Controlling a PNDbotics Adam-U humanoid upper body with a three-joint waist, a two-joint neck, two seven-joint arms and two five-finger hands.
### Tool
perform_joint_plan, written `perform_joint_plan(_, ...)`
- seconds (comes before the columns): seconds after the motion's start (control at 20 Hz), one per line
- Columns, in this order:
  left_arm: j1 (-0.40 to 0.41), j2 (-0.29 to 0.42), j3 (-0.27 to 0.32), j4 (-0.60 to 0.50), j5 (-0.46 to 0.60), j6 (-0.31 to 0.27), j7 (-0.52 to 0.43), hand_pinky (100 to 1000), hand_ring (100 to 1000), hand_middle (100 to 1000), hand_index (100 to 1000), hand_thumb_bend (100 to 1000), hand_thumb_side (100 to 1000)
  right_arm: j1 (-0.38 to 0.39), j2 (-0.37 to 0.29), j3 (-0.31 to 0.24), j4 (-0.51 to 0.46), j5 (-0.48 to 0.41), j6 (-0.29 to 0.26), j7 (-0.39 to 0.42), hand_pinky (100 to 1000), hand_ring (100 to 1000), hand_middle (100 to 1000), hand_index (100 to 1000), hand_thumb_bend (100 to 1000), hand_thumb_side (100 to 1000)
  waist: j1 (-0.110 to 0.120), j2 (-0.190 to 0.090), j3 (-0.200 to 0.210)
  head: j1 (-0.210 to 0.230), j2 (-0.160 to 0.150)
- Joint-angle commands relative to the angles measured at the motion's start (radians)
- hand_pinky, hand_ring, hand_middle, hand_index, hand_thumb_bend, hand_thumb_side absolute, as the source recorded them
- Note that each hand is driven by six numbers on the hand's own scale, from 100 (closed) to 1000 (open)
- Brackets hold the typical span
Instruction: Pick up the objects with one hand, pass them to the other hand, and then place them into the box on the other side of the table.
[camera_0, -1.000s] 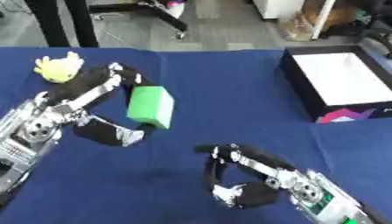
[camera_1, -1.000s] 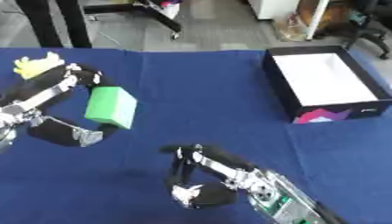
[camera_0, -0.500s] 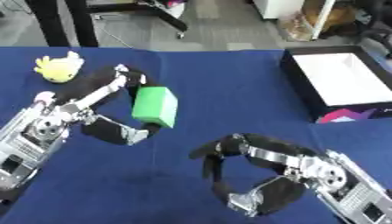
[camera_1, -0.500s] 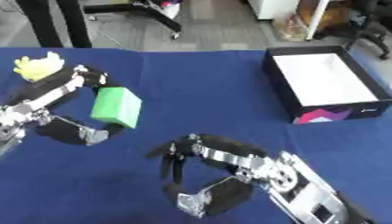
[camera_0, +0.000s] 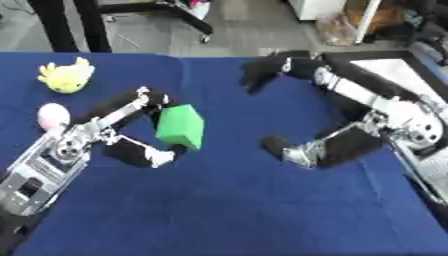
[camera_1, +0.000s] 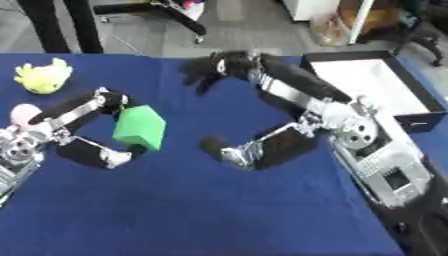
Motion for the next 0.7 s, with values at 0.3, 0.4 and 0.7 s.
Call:
perform_joint_plan(0.3, -0.017, -0.011, -0.017, -0.016, 0.082, 0.021, -0.043, 500, 409, 299, 571, 100, 100, 0.071, -0.021, 0.017, -0.02, 0.768, -0.315, -0.469, 979, 906, 888, 993, 414, 211, 0.0, -0.01, 0.009, -0.007, -0.002)
perform_joint_plan(0.4, -0.019, -0.014, -0.018, -0.026, 0.099, 0.029, -0.047, 497, 408, 298, 570, 100, 100, 0.074, -0.02, 0.04, -0.02, 0.836, -0.296, -0.524, 981, 907, 889, 995, 418, 209, 0.0, -0.01, 0.012, -0.009, -0.001)
perform_joint_plan(0.7, -0.027, -0.025, -0.019, -0.056, 0.151, 0.055, -0.049, 491, 408, 299, 570, 100, 100, 0.069, -0.024, 0.077, -0.02, 0.909, -0.281, -0.595, 984, 909, 891, 994, 430, 216, -0.002, -0.011, 0.016, -0.013, 0.001)
